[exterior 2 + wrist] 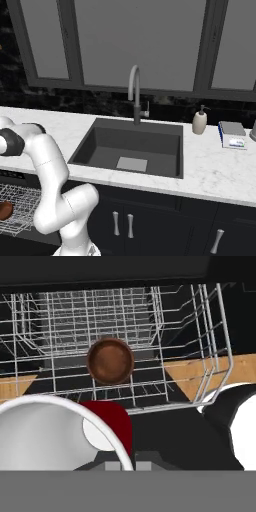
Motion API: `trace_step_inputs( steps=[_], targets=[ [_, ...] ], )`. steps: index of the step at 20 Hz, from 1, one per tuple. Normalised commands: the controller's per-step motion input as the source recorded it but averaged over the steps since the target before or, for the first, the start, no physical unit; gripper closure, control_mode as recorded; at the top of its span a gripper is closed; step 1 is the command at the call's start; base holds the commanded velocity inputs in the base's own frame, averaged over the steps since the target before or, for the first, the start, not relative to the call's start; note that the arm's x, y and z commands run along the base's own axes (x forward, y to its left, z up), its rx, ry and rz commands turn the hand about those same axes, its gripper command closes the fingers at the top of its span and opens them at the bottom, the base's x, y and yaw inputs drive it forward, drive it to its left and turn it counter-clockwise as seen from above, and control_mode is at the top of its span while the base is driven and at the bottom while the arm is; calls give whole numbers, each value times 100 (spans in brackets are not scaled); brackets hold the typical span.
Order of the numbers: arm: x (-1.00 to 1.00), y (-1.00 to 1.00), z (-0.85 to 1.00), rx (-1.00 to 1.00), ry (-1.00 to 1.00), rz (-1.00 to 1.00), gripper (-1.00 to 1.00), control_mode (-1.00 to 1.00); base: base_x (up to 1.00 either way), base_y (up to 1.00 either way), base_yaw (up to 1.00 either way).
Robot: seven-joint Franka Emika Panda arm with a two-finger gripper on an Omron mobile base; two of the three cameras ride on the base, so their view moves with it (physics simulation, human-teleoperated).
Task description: Pick up the cup and bowl from the counter, place them in the dishwasher, and close the dishwasher door.
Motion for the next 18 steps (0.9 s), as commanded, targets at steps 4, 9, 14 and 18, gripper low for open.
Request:
trace_step_inputs(
  steps=[4,9,14,18],
  targets=[
    [6,-45,-73,-20,0,0,100,-100,0,0,0],
    [34,-42,-76,-24,5,0,100,-100,0,0,0],
    [33,-12,-63,-15,-2,0,100,-100,0,0,0],
    [19,0,-55,-11,-2,0,100,-100,0,0,0]
  ],
)
